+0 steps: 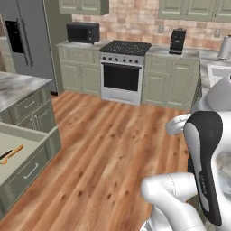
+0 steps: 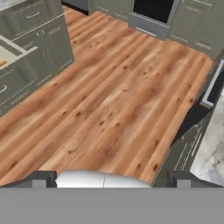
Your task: Organize the utensils by type. Pick up the wooden spoons from the counter and place them in the open cabinet. Then pick up the metallic utensils from the counter and place them in the open drawer.
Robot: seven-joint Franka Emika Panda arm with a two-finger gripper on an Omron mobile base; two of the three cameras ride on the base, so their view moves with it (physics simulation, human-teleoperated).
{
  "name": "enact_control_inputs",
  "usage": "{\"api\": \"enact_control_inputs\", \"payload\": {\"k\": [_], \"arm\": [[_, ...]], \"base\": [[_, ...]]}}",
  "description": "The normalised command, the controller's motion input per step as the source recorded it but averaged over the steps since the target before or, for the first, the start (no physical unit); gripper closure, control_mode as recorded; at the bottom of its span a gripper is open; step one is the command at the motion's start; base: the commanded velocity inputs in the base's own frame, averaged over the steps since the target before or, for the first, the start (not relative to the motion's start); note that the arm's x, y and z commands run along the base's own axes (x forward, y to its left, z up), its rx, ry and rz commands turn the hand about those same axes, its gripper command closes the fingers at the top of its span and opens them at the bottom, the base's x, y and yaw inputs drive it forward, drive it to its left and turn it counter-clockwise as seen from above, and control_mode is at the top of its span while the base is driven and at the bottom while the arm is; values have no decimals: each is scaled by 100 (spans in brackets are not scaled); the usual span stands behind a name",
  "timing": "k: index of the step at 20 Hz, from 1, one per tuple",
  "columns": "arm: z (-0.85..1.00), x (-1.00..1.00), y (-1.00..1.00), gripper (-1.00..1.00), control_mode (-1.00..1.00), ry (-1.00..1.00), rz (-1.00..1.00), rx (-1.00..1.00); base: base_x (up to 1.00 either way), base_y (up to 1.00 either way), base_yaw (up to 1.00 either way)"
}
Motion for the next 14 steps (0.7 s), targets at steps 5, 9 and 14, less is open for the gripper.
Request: {"api": "enact_control_inputs", "payload": {"k": [5, 9, 14], "arm": [[0, 0, 0, -100, 100, 0, 0, 0], [0, 0, 0, -100, 100, 0, 0, 0], [0, 0, 0, -100, 100, 0, 0, 0]], "base": [[-1, 16, -35], [0, 26, -38], [0, 36, -37]]}}
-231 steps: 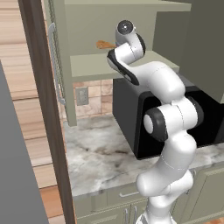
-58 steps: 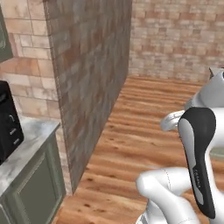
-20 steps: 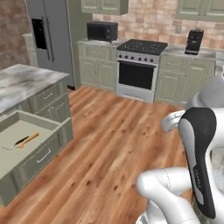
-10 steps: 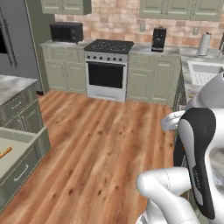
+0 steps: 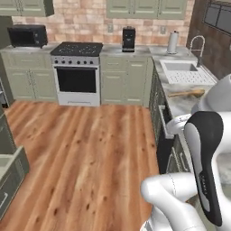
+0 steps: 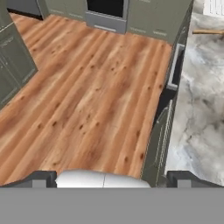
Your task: Organize the utensils by type. Pick up the wooden spoons from the counter and place them in the open cabinet. Then pick up the metallic utensils from the counter and place them in the open drawer.
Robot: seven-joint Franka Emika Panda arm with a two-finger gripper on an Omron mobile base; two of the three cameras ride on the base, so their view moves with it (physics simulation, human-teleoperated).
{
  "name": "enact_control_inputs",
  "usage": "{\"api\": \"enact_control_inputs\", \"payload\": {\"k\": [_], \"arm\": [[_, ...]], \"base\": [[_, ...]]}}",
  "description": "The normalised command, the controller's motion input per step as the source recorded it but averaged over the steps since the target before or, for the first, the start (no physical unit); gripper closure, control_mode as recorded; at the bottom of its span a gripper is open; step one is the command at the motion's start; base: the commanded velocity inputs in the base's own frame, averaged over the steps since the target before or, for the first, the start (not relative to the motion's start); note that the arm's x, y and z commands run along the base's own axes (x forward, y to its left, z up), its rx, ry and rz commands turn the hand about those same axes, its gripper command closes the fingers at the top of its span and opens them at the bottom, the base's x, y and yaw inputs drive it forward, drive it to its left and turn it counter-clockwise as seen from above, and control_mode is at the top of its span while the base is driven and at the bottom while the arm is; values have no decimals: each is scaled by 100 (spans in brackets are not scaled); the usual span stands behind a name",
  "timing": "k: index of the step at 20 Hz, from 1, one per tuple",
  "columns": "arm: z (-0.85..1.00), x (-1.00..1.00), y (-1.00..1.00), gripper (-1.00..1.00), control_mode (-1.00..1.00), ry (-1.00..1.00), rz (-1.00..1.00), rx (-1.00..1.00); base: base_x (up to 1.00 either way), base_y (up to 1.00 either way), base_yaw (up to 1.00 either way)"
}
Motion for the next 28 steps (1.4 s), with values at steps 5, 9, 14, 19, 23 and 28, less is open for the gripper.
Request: {"api": "enact_control_inputs", "payload": {"k": [5, 9, 14, 19, 23, 28], "arm": [[0, 0, 0, -100, 100, 0, 0, 0], [0, 0, 0, -100, 100, 0, 0, 0], [0, 0, 0, -100, 100, 0, 0, 0], [0, 0, 0, -100, 100, 0, 0, 0], [0, 0, 0, -100, 100, 0, 0, 0], [0, 0, 0, -100, 100, 0, 0, 0]], "base": [[0, 45, -32], [3, 52, -27], [23, 36, -23], [81, 3, -12], [89, 11, -6], [78, 18, -6]]}}
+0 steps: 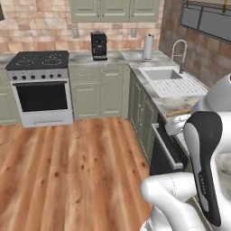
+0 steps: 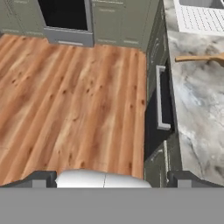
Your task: Organize the utensils by type. Pick up the wooden spoons from the counter and place them in the open cabinet. Then pick up the metallic utensils from the counter and place them in the open drawer.
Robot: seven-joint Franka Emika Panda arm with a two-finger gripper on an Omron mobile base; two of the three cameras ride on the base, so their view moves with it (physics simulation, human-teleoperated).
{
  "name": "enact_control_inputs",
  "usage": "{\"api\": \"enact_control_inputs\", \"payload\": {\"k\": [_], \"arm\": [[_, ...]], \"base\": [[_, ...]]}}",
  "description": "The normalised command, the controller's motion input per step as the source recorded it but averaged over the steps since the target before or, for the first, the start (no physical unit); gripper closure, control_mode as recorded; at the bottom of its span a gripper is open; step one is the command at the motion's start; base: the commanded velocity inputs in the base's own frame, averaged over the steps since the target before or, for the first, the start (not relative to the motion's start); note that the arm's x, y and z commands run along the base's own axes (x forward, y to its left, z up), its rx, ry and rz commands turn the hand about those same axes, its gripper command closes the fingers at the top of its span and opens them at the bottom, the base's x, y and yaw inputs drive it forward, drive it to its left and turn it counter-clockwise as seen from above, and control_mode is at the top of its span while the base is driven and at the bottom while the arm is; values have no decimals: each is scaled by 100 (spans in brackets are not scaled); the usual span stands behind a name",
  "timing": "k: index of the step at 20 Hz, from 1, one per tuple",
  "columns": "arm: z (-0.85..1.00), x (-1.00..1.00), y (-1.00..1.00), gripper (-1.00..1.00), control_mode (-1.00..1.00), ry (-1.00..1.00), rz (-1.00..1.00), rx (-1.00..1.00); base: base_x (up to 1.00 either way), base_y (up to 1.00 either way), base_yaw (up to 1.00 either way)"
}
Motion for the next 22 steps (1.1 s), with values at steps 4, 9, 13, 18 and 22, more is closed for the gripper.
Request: {"api": "enact_control_inputs", "payload": {"k": [4, 9, 13, 18, 22], "arm": [[0, 0, 0, -100, 100, 0, 0, 0], [0, 0, 0, -100, 100, 0, 0, 0], [0, 0, 0, -100, 100, 0, 0, 0], [0, 0, 0, -100, 100, 0, 0, 0], [0, 0, 0, -100, 100, 0, 0, 0]], "base": [[50, 10, -8], [41, 1, -8], [35, 4, -8], [39, 31, -11], [32, 49, -13]]}}
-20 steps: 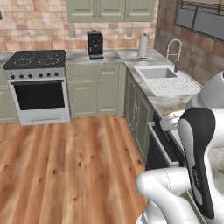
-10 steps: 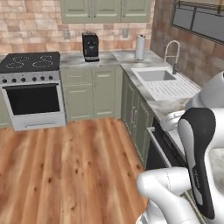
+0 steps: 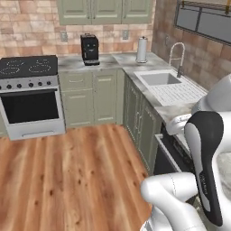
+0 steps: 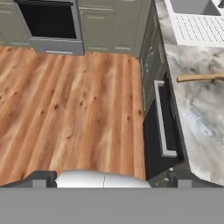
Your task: Organize the utensils by type. Pick up the wooden spoons from the counter and place them in the open cabinet. Then pick up the metallic utensils from the counter and place them in the open drawer.
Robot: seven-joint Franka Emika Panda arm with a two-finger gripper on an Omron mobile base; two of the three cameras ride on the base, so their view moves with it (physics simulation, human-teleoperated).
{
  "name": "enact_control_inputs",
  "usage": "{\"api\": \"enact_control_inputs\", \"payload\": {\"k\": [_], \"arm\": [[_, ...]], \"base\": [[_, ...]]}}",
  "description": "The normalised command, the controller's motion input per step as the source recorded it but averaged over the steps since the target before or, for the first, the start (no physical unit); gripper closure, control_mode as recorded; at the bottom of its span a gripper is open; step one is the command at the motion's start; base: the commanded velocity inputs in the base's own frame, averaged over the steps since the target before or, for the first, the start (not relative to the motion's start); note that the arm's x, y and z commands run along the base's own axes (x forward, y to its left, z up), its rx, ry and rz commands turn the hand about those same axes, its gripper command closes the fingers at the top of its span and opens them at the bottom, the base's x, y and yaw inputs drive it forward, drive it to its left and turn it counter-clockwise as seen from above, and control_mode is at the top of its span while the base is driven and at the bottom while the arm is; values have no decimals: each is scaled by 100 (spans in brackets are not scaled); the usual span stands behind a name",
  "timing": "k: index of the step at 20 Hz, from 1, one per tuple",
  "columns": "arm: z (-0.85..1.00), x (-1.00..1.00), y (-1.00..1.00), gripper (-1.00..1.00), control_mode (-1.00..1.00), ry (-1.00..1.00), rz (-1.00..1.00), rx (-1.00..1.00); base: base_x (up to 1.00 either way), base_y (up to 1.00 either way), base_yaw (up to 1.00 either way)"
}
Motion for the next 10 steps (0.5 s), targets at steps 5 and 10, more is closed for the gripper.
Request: {"api": "enact_control_inputs", "payload": {"k": [5, 10], "arm": [[0, 0, 0, -100, 100, 0, 0, 0], [0, 0, 0, -100, 100, 0, 0, 0]], "base": [[27, 53, -17], [24, 58, -24]]}}
